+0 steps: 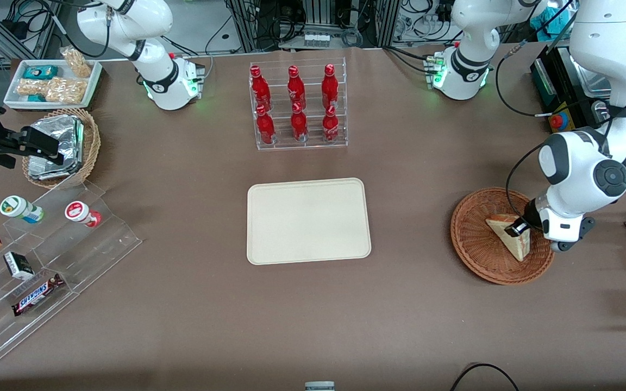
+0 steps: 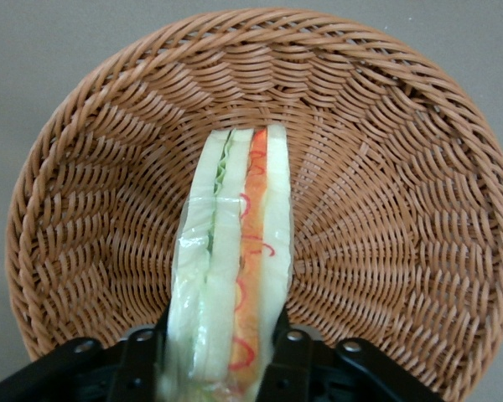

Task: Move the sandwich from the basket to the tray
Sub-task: 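Lift the sandwich and carry it with the left gripper to the tray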

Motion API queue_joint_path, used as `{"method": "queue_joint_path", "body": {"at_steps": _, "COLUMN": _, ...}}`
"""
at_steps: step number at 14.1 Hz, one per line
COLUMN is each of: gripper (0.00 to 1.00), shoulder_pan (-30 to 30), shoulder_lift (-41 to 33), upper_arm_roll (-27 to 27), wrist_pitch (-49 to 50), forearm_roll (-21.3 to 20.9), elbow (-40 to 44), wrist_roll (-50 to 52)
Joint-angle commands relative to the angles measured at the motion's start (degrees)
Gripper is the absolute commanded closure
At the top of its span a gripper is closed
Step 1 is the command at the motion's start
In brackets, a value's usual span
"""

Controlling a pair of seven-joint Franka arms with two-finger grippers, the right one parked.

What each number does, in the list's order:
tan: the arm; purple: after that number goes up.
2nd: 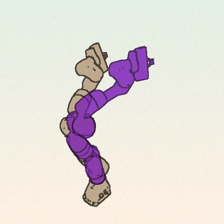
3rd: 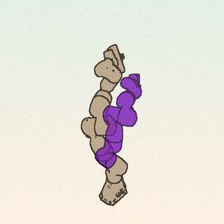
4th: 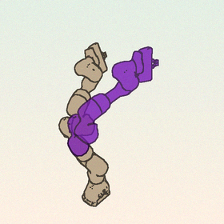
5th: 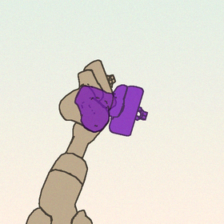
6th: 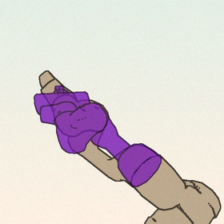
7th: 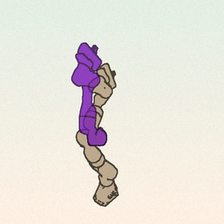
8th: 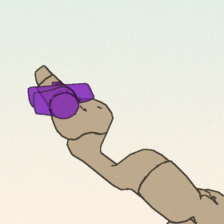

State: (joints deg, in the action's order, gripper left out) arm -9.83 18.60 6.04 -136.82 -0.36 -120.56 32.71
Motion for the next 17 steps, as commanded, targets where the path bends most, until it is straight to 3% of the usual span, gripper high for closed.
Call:
{"method": "queue_joint_path", "body": {"at_steps": 1, "gripper": 1.0, "shoulder_pan": 0.6, "shoulder_lift": -2.2, "upper_arm_roll": 0.9, "wrist_pitch": 8.5, "forearm_roll": -0.3, "elbow": 3.9, "wrist_roll": 0.3}}
{"method": "queue_joint_path", "body": {"at_steps": 5, "gripper": 0.99, "shoulder_pan": 5.9, "shoulder_lift": -2.4, "upper_arm_roll": 6.2, "wrist_pitch": 18.5, "forearm_roll": -2.4, "elbow": 10.9, "wrist_roll": -5.6}}
{"method": "queue_joint_path", "body": {"at_steps": 8, "gripper": 0.99, "shoulder_pan": 16.0, "shoulder_lift": -0.1, "upper_arm_roll": 6.2, "wrist_pitch": 18.9, "forearm_roll": -2.8, "elbow": 13.9, "wrist_roll": -8.0}}
{"method": "queue_joint_path", "body": {"at_steps": 15, "gripper": 1.0, "shoulder_pan": 36.3, "shoulder_lift": 15.7, "upper_arm_roll": 6.0, "wrist_pitch": 18.9, "forearm_roll": -3.2, "elbow": 33.1, "wrist_roll": 14.2}}
{"method": "queue_joint_path", "body": {"at_steps": 17, "gripper": 1.0, "shoulder_pan": 40.6, "shoulder_lift": 19.7, "upper_arm_roll": 5.9, "wrist_pitch": 19.0, "forearm_roll": -6.0, "elbow": 37.8, "wrist_roll": 19.8}}
